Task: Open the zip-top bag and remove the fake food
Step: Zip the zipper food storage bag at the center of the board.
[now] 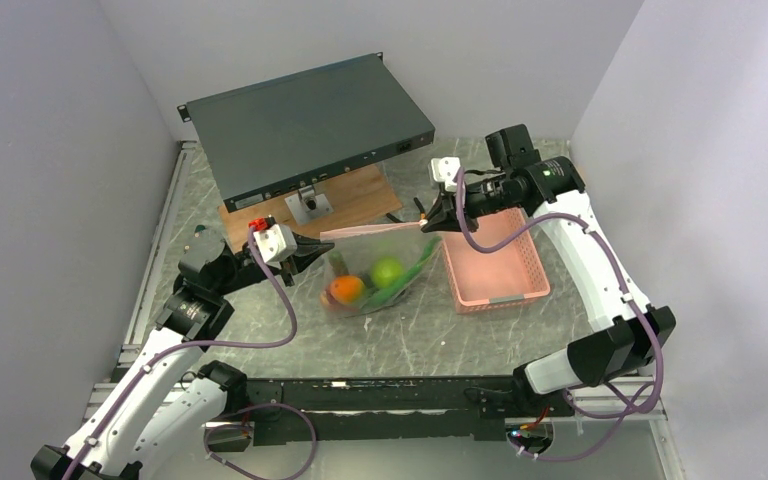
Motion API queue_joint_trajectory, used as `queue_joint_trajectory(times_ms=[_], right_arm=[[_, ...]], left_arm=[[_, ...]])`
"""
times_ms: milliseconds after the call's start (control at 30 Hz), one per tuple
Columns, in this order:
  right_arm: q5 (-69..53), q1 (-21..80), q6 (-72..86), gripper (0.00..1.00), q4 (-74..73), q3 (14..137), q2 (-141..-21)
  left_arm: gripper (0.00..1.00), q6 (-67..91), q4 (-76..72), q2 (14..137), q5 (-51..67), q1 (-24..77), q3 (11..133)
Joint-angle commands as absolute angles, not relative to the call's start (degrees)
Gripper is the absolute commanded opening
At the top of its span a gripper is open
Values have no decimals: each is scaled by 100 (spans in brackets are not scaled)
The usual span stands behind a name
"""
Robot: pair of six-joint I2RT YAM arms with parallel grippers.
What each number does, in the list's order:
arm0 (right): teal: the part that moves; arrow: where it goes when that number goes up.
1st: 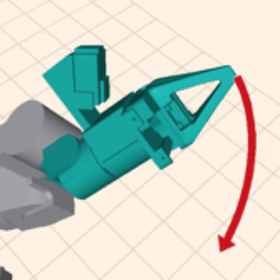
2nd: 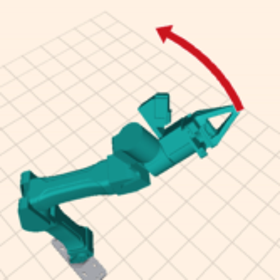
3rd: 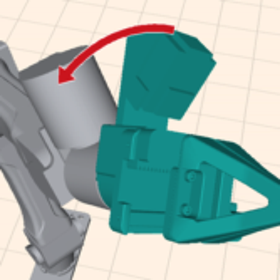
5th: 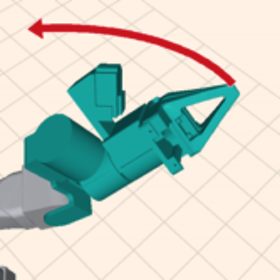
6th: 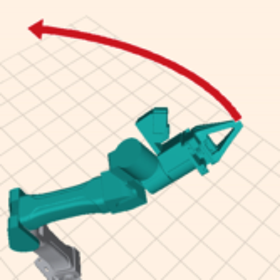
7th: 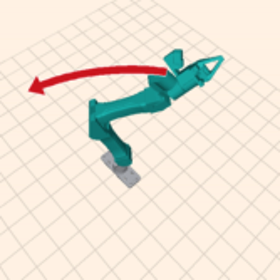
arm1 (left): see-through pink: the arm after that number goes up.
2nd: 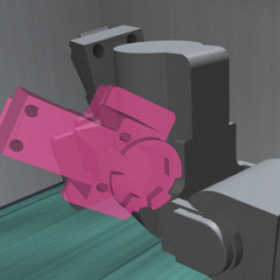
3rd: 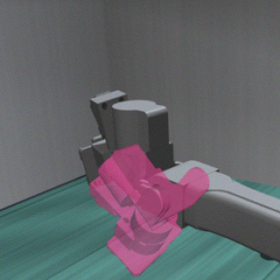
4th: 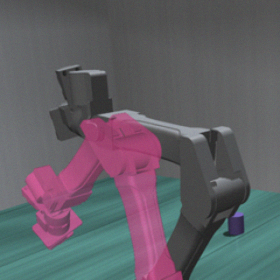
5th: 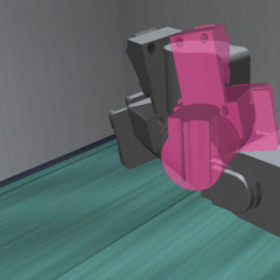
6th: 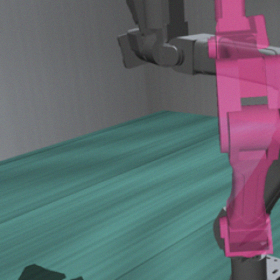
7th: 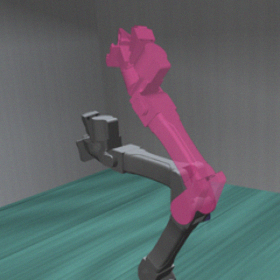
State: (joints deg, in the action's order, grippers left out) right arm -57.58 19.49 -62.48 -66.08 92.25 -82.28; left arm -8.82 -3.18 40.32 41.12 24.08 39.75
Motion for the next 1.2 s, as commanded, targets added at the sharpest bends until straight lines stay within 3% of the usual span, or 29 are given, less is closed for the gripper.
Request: queue_joint_trajectory(times_ms=[0, 1100, 1133, 1167], right_arm=[[-5581, 1685, -6623, 0, -6735, 9215, -8001], [-5445, 748, -7195, 0, -7244, 8983, -7852], [-5472, 725, -7214, 6, -7291, 8981, -7859], [-5532, 721, -7269, 19, -7386, 9013, -7875]], left_arm=[[0, -960, -341, 3911, 4023, 2298, 4069], [0, -1047, -279, 3839, 3939, 2265, 4062], [0, -1043, -281, 3841, 3944, 2263, 4058], [0, -1030, -295, 3841, 3954, 2267, 4060]])
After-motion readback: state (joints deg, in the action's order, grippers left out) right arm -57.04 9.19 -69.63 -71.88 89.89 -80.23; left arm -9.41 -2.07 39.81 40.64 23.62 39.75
